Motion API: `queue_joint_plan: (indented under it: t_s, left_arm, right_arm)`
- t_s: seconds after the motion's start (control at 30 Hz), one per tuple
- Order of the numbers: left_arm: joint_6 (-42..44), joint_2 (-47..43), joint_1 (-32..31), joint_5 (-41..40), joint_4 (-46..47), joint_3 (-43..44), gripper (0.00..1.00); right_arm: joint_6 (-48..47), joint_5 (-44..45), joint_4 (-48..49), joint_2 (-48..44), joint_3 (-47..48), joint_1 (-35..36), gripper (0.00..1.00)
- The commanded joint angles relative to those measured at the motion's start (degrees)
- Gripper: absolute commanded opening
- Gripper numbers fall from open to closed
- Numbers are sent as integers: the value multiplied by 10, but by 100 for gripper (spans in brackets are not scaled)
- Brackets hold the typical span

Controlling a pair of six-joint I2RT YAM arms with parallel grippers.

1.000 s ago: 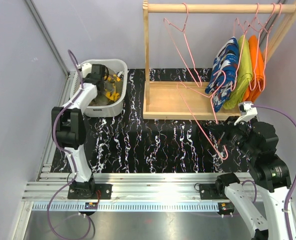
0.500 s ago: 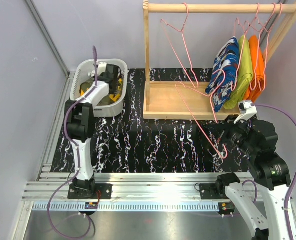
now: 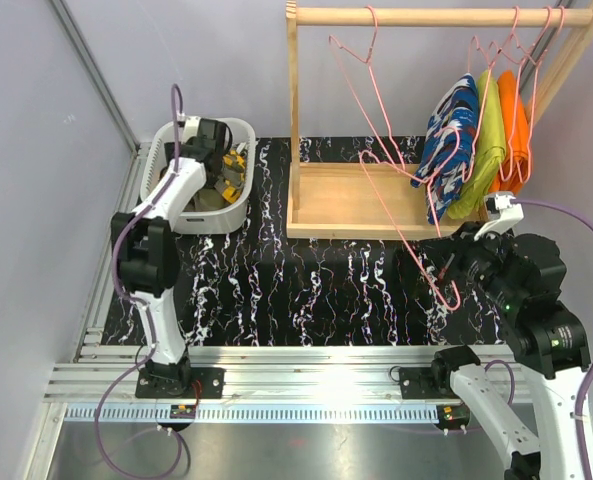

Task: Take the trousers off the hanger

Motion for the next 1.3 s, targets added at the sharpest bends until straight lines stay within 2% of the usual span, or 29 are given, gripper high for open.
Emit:
queue_joint_plan:
  t_s: [0.0, 0.07, 0.1, 0.13, 0.17, 0.33, 0.57, 0.77, 0.9, 1.03, 1.17, 1.27]
  left_arm:
    - [-8, -97, -1, 23, -23, 32, 70]
    - [-9, -127, 0, 34, -37, 35, 84]
    - [-8, -141, 0, 37, -44, 30, 87]
    - [-10, -168, 0, 41, -45, 16, 95]
    - [-11, -185, 0, 52, -45, 7, 99]
    - [-23, -291, 0, 128, -16, -59, 99]
    - [-61, -462, -1, 313, 47, -183, 99]
    - [-58, -574, -5, 392, 49, -285, 99]
    - [-38, -631, -5, 402, 47, -346, 99]
    - [-20, -673, -5, 404, 42, -394, 99]
    - [-16, -692, -5, 391, 47, -413, 99]
    - [-16, -721, -5, 383, 70, -438, 99]
  right_arm:
    - [-26, 40, -2, 10, 35, -1, 0]
    - [-37, 41, -15, 10, 42, -2, 0]
    - [-43, 35, -18, 8, 48, -2, 0]
    - [-61, 31, -29, 7, 51, -1, 0]
    - [-68, 32, -32, 0, 55, 2, 0]
    - [-124, 74, -70, -16, 101, 41, 0]
    - [-149, 143, -125, 16, 201, 59, 0]
    - [-150, 172, -137, 42, 242, 59, 0]
    - [-143, 205, -117, 57, 273, 59, 0]
    - [-142, 230, -45, 80, 260, 60, 0]
    - [-136, 200, 26, 145, 241, 59, 0]
    - [-144, 214, 104, 191, 237, 60, 0]
